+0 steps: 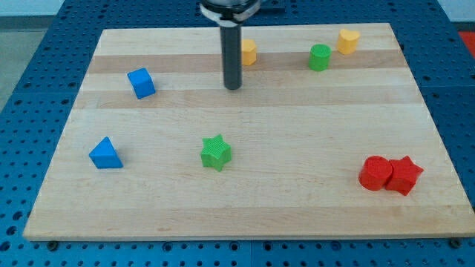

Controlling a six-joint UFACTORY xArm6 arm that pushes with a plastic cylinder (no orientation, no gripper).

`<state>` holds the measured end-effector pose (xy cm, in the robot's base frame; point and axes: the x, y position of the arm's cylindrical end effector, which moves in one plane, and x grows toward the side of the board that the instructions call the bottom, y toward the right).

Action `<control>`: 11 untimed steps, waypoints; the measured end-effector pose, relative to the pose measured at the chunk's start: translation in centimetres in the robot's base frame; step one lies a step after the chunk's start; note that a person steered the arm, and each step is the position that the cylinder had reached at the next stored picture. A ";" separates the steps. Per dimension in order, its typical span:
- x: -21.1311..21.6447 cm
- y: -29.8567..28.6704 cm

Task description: Slide the blue cube to the center

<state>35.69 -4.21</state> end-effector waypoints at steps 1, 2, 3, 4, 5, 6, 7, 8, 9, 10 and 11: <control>-0.9 -1.2; -6.7 -3.2; -7.9 -10.3; -7.8 -12.3; -7.3 -14.5; -6.3 -17.7; -6.2 -17.7; -3.0 -17.3; -3.0 -17.3; -3.0 -17.3; 0.7 -17.3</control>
<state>36.40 -21.53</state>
